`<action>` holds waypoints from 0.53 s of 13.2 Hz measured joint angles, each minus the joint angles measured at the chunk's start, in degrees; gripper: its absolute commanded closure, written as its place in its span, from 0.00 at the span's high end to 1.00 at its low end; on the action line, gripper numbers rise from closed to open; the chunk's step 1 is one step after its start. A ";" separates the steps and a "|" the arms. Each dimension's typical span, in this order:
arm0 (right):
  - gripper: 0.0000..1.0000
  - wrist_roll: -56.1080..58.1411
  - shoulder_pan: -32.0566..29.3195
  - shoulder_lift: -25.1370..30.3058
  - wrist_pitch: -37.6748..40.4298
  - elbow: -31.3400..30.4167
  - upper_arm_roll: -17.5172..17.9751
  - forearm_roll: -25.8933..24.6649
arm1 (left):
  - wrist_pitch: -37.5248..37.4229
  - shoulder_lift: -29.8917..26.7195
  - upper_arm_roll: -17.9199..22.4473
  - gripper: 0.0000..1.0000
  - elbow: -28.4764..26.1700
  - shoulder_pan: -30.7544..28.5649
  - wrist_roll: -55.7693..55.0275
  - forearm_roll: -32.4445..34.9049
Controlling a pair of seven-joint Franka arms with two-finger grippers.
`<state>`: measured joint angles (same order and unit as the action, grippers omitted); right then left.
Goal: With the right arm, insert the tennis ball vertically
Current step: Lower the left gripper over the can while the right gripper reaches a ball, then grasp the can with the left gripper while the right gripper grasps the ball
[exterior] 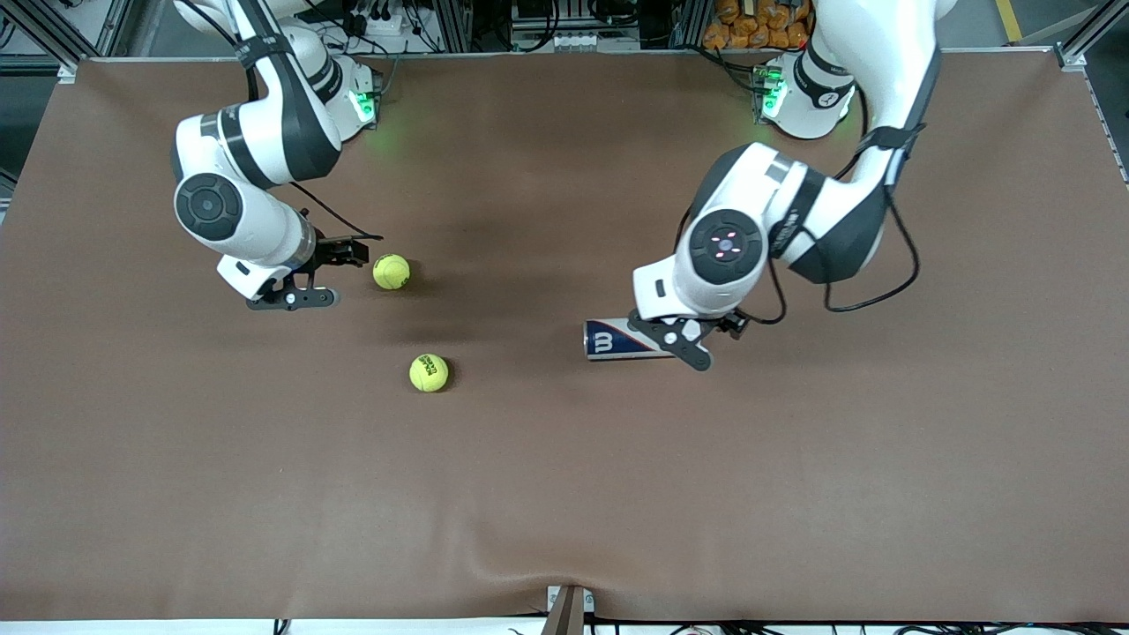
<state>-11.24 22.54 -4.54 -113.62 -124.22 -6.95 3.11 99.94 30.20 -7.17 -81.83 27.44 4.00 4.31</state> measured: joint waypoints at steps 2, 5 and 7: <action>1.00 0.00 0.09 -1.88 -2.55 -0.65 0.03 2.52 | 3.90 2.00 0.02 1.00 0.95 1.81 3.46 0.53; 1.00 -1.59 0.46 -5.08 -5.89 -1.86 0.05 4.72 | 5.17 5.18 0.05 1.00 3.16 4.31 10.20 4.31; 1.00 -3.30 1.76 -7.56 -7.58 -2.29 0.06 4.88 | 5.97 6.91 0.07 1.00 3.48 4.58 17.62 5.21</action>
<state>-14.55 24.29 -12.10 -121.21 -126.51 -6.89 7.99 105.91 37.10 -7.10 -78.35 32.01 21.63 9.52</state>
